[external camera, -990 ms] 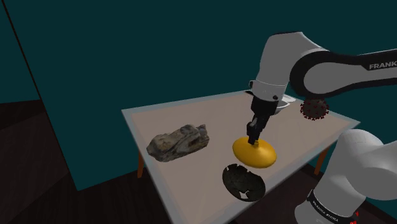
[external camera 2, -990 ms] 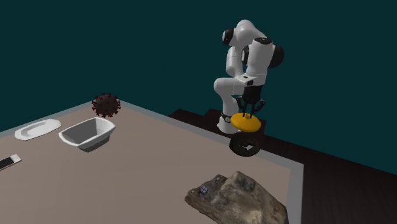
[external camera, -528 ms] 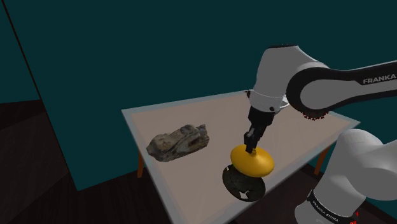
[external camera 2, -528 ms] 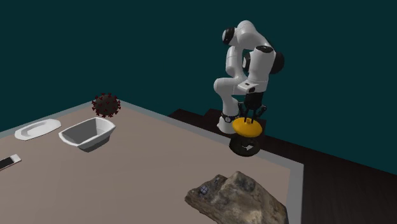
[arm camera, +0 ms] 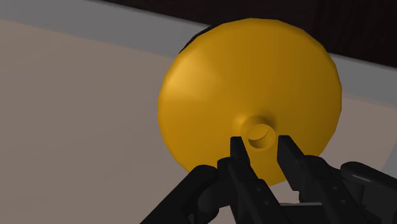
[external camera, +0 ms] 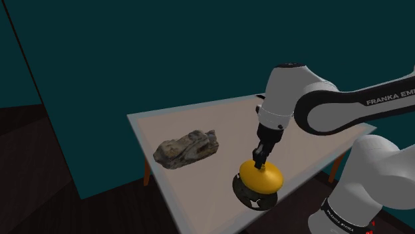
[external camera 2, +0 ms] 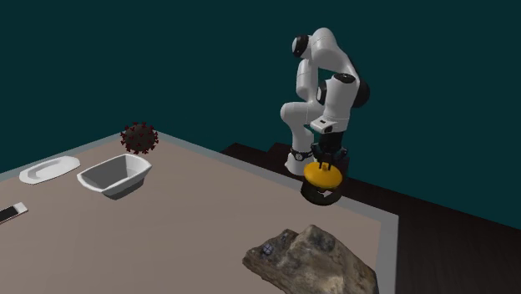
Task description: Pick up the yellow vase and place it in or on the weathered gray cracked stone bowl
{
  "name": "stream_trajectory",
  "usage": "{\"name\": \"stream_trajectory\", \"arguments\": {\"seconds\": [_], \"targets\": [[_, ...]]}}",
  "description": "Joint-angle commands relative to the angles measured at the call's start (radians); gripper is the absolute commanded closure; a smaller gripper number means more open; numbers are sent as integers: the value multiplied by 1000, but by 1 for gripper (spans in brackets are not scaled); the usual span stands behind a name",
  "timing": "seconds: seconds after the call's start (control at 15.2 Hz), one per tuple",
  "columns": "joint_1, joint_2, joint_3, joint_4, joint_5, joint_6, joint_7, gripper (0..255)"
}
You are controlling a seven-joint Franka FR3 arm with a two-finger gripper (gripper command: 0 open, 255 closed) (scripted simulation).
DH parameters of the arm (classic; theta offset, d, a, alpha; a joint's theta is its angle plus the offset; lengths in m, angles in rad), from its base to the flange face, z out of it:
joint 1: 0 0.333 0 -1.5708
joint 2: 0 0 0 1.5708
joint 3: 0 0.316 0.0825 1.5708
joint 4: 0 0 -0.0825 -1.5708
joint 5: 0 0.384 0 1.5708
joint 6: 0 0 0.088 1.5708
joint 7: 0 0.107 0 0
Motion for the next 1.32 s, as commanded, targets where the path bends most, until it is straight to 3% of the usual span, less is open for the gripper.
{"name": "stream_trajectory", "arguments": {"seconds": [0.0,0.4,0.92,0.99,1.25], "targets": [[0,20,4,-20,3,41,-1,255],[1,88,21,-72,14,160,2,255],[1,88,21,-72,14,160,2,255],[1,88,21,-72,14,160,2,0],[1,88,21,-72,14,160,2,0]]}}
